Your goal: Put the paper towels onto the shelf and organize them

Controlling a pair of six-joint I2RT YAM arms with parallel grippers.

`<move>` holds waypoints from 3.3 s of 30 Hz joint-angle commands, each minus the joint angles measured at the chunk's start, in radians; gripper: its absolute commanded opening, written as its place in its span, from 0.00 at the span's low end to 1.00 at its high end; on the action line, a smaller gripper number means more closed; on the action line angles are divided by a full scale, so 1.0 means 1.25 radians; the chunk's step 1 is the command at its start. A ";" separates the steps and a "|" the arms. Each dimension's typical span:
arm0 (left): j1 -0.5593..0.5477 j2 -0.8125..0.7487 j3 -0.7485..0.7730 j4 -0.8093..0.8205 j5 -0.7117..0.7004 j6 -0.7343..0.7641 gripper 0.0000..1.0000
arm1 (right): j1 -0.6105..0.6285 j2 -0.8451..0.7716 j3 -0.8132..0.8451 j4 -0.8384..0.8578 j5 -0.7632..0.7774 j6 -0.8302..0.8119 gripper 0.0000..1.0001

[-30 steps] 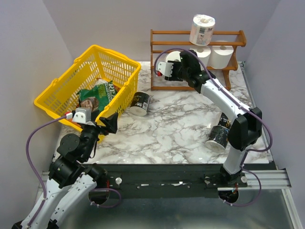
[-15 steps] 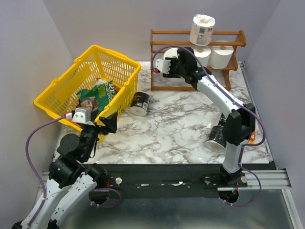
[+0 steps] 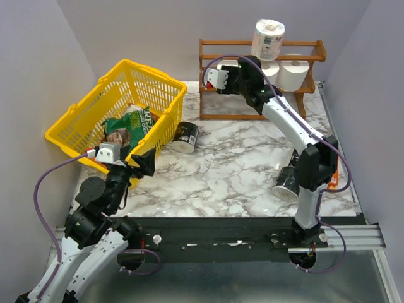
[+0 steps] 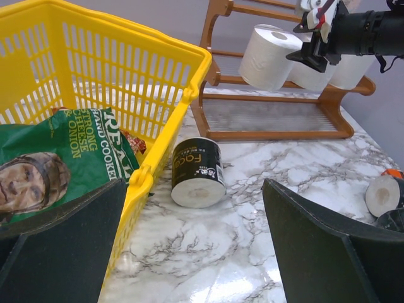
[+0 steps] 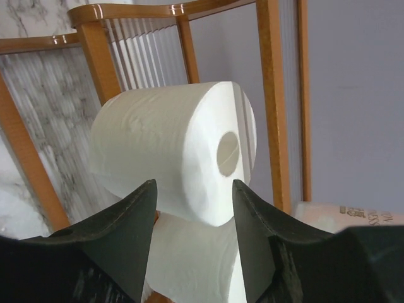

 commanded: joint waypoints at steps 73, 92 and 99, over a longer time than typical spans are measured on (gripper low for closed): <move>0.002 0.022 -0.005 0.015 -0.025 0.012 0.99 | -0.146 -0.078 -0.307 0.347 0.083 0.010 0.41; 0.007 0.038 -0.006 0.017 -0.030 0.016 0.99 | -0.145 -0.150 -0.374 0.360 0.073 0.128 0.42; 0.011 0.027 -0.005 0.017 -0.023 0.013 0.99 | -0.061 -0.265 -0.390 0.266 0.134 0.456 0.49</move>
